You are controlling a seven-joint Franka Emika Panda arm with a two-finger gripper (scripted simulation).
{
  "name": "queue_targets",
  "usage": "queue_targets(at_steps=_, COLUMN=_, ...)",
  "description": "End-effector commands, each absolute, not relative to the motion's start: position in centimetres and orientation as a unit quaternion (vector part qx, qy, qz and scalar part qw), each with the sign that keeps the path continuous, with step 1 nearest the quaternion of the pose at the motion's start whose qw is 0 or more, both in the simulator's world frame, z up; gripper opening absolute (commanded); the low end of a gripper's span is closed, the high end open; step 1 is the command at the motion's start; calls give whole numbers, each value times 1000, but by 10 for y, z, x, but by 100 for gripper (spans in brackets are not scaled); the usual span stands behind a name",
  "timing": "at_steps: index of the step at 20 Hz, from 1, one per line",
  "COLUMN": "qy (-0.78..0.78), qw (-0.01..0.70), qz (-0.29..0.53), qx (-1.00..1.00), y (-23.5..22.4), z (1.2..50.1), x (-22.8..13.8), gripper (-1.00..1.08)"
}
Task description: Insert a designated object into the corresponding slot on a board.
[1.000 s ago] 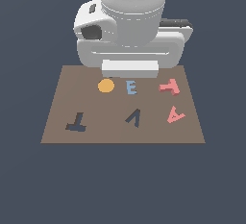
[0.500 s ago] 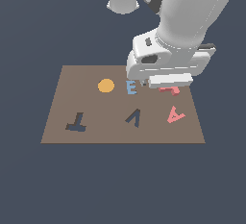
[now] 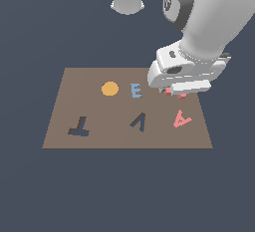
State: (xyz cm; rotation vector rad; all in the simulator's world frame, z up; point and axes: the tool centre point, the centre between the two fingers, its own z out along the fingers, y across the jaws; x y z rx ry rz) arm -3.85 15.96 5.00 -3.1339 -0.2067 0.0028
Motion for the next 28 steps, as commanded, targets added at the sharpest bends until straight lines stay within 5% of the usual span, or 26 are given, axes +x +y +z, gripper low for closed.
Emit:
queue_targets(at_steps=1, qy=-65, qw=0, qz=0, qx=-998, y=159, z=50, x=-37, gripper=100)
queue_targets(at_steps=13, qy=-65, qw=0, qz=0, qx=-998, y=159, z=30, x=-38, gripper=100)
queue_targets(at_steps=14, qy=-65, qw=0, qz=0, qx=-998, y=159, z=30, x=-38, gripper=-100)
queue_targets(at_steps=28, qy=-61, qw=0, qz=0, qx=-998, y=159, z=31, x=-36, gripper=-100)
